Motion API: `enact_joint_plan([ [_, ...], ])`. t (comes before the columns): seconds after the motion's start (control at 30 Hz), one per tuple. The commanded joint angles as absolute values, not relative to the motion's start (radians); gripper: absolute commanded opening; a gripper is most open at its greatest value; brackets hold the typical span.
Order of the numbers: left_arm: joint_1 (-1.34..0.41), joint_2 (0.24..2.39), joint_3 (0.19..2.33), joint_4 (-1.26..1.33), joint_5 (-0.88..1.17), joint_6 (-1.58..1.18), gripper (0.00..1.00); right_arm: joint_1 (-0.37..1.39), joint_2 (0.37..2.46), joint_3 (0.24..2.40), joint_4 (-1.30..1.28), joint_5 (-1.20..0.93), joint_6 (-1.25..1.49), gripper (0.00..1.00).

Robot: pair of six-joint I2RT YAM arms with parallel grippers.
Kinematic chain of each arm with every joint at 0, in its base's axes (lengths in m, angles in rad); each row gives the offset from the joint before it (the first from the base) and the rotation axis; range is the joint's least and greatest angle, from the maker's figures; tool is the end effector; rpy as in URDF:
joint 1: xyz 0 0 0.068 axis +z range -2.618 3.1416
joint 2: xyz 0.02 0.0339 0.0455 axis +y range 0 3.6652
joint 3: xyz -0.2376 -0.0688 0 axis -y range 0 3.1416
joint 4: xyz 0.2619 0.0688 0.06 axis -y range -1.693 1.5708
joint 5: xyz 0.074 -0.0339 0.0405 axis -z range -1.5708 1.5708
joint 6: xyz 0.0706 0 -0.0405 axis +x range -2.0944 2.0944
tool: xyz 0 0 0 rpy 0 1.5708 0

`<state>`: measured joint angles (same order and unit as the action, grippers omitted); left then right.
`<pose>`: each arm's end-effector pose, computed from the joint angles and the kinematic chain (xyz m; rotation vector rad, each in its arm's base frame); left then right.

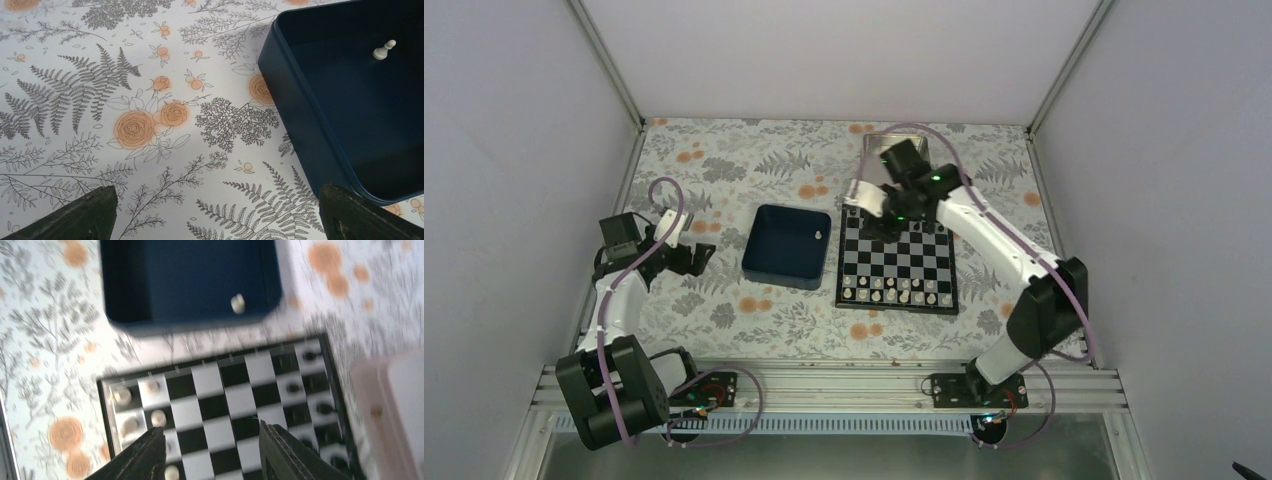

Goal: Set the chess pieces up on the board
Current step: Pick up the chess piece from the storage box.

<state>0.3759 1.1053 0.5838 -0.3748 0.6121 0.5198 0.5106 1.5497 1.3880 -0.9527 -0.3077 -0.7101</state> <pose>0.2499 0.0550 0.1444 0.4137 2.2445 -0.3016 0.2909 0.1875 0.2413 -1.5899 2.1073 0.3461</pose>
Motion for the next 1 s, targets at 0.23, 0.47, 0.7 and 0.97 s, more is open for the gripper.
enact_joint_plan([
  [0.23, 0.385, 1.082, 0.579, -0.355, 0.652, 0.54, 1.0, 0.791, 2.014, 1.819, -1.021, -0.102, -0.634, 0.5],
  [0.47, 0.387, 1.078, 0.58, -0.359, 0.657, 0.541, 1.0, 0.832, 2.305, 2.11, -1.136, 0.04, -0.613, 0.51],
  [0.7, 0.392, 1.06, 0.576, -0.359, 0.663, 0.542, 1.0, 0.848, 2.4, 2.114, -1.127, 0.155, -0.611, 0.52],
  [0.97, 0.403, 1.02, 0.572, -0.37, 0.691, 0.551, 1.0, 0.848, 2.42, 2.101, -1.108, 0.189, -0.614, 0.53],
])
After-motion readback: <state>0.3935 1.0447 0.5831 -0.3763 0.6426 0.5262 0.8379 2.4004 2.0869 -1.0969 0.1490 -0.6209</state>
